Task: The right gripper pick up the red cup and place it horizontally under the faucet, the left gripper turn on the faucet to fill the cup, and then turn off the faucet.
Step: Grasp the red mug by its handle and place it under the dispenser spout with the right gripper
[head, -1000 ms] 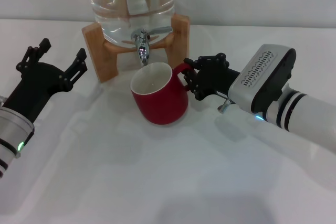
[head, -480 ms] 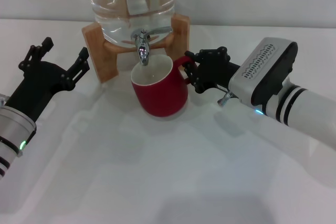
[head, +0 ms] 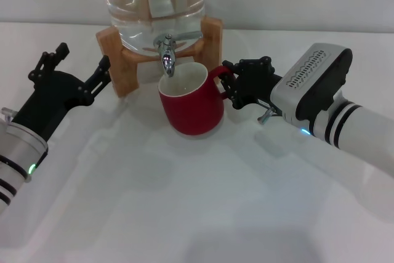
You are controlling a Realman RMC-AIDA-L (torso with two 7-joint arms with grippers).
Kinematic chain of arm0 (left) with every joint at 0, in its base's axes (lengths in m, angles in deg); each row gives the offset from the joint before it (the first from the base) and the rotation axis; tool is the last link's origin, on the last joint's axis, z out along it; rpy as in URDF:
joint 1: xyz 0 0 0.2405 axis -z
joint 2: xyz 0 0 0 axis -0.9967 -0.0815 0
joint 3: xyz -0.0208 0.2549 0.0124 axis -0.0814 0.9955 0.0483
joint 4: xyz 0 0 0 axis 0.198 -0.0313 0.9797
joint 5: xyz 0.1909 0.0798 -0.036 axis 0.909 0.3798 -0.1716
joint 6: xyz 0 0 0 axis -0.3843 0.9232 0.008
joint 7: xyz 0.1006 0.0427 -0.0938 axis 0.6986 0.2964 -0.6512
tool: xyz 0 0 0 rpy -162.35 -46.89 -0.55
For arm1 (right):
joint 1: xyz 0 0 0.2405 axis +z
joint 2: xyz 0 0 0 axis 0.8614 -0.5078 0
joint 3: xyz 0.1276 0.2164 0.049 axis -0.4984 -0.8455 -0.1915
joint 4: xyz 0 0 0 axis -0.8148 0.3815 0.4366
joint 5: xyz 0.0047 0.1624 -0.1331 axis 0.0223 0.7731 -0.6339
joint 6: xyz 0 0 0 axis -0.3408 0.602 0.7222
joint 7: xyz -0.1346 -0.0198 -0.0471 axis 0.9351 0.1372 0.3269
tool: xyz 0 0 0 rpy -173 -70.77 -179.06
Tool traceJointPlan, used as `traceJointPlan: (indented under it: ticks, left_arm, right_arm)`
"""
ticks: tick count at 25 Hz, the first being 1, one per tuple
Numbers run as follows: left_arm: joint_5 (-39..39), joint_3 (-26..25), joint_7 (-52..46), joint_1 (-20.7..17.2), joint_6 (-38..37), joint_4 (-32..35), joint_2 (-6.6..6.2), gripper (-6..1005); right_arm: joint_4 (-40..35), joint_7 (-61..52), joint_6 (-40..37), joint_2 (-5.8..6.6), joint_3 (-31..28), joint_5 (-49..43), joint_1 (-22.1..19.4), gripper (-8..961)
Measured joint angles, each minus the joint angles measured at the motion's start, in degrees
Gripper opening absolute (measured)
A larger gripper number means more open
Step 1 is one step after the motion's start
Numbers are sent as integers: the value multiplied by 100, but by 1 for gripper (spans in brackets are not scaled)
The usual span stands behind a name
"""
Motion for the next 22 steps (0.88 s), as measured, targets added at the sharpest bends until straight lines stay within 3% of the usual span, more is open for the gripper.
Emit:
traceJointPlan:
  ticks: [22]
  left_arm:
    - [-9, 116, 0, 63, -17, -5, 11, 875]
  right_arm:
    - [275, -5, 54, 0, 185, -42, -51, 124]
